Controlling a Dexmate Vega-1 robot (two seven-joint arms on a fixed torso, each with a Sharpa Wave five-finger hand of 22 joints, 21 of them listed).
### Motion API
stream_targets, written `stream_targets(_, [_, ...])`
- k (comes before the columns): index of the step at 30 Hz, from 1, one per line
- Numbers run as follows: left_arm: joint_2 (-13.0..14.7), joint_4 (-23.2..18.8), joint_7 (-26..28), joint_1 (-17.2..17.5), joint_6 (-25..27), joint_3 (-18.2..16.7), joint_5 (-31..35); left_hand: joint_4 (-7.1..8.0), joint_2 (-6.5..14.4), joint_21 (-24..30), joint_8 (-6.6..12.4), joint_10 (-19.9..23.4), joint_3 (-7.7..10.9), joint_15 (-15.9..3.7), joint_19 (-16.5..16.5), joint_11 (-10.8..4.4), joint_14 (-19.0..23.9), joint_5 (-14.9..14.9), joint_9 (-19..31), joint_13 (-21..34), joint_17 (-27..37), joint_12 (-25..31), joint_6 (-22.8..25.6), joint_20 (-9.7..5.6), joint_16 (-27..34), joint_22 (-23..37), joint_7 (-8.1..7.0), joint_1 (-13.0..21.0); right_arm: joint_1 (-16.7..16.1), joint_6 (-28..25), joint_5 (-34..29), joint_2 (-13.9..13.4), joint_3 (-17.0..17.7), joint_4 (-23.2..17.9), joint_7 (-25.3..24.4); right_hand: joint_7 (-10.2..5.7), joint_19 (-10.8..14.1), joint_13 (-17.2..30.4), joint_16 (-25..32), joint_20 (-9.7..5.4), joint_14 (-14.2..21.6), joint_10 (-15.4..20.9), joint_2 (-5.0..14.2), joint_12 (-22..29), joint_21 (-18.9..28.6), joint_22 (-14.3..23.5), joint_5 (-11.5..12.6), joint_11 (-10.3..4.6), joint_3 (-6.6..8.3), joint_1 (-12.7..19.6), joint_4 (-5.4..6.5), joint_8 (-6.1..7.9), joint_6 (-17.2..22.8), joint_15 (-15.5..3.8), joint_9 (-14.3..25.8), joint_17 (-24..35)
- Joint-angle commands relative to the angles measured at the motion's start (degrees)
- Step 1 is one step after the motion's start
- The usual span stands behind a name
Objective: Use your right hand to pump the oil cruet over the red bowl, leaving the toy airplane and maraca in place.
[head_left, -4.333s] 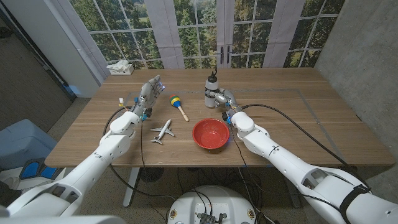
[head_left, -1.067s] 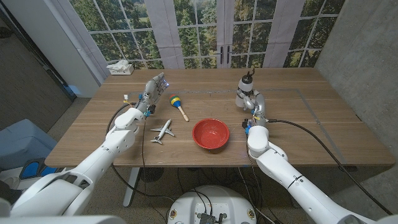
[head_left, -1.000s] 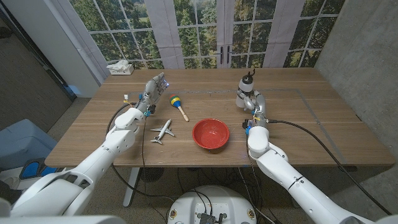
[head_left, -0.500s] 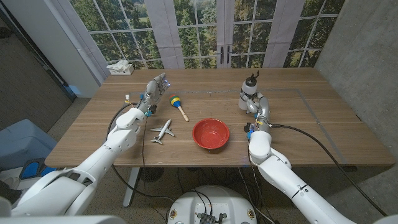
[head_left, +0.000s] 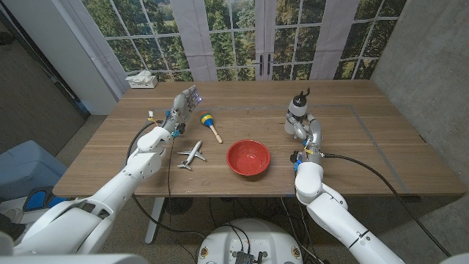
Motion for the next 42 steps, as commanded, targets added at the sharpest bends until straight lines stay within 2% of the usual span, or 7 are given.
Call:
stream_targets(1, [0.92, -2.96, 1.26, 1.51, 1.02, 0.05, 0.3, -0.17, 2.98, 0.16, 0.01, -3.47, -0.15, -3.18, 0.2, -0.46, -5.33, 0.34, 0.1, 0.15, 0.1, 0.04, -0.32, -1.38, 0.12, 0.24, -0.2, -0.39, -3.71, 0.15, -1.68, -0.56, 0.85, -2.99, -1.27, -2.27, -0.03, 0.25, 0.43, -3.53, -0.15, 2.66, 4.86, -0.01, 0.47, 0.12, 0.33, -2.03, 1.3, 4.3, 0.67, 0.04, 2.33, -0.13, 0.3, 0.12])
stream_targets(11, [2.61, -5.82, 2.63, 2.87, 2.52, 0.16, 1.03, -0.18, 3.0, 0.15, 0.03, -3.48, -0.16, -3.19, 0.2, -0.37, -5.32, 0.34, 0.1, 0.15, 0.1, 0.04, -0.3, -1.38, 0.14, 0.24, -0.21, -0.37, -7.42, -1.57, -3.16, -1.14, 1.79, -6.57, -2.47, -2.24, -0.01, 0.55, 0.54, -3.51, -0.22, 2.79, 4.85, -0.18, 0.49, 0.05, 0.3, -1.91, 1.24, 4.1, 0.79, 0.03, 2.41, -0.12, 0.32, 0.09])
stream_targets(34, [2.94, -7.44, 2.37, 4.33, 1.31, -0.06, 0.73, -0.22, 3.02, 0.17, 0.04, -3.43, -0.17, -3.37, 0.29, -0.43, -5.23, 0.35, 0.1, 0.15, 0.09, 0.06, -0.27, -1.4, 0.16, 0.24, -0.53, -0.33, -14.81, -4.08, -8.15, -0.63, 2.72, -12.84, -6.34, -2.21, 0.0, 1.32, 0.87, -3.53, -0.4, 3.25, 5.06, -0.59, 0.61, 0.13, 0.33, -1.97, 1.37, 4.0, 0.81, -0.07, 2.5, -0.13, 0.38, 0.08])
stream_targets(42, [2.95, -7.76, 2.25, 4.88, 0.83, -0.14, 0.57, -0.24, 3.03, 0.17, 0.05, -3.43, -0.17, -3.38, 0.3, -0.44, -5.2, 0.36, 0.1, 0.15, 0.08, 0.06, -0.27, -1.36, 0.17, 0.24, -0.53, -0.32, -16.28, -9.22, -10.41, -0.23, 1.95, -16.29, -6.71, -1.91, -0.02, 1.59, 1.0, -3.51, -0.41, 3.56, 5.02, -0.68, 0.47, -0.11, 0.32, -1.77, 1.34, 3.89, 0.83, 0.01, 2.84, -0.12, 0.39, 0.08])
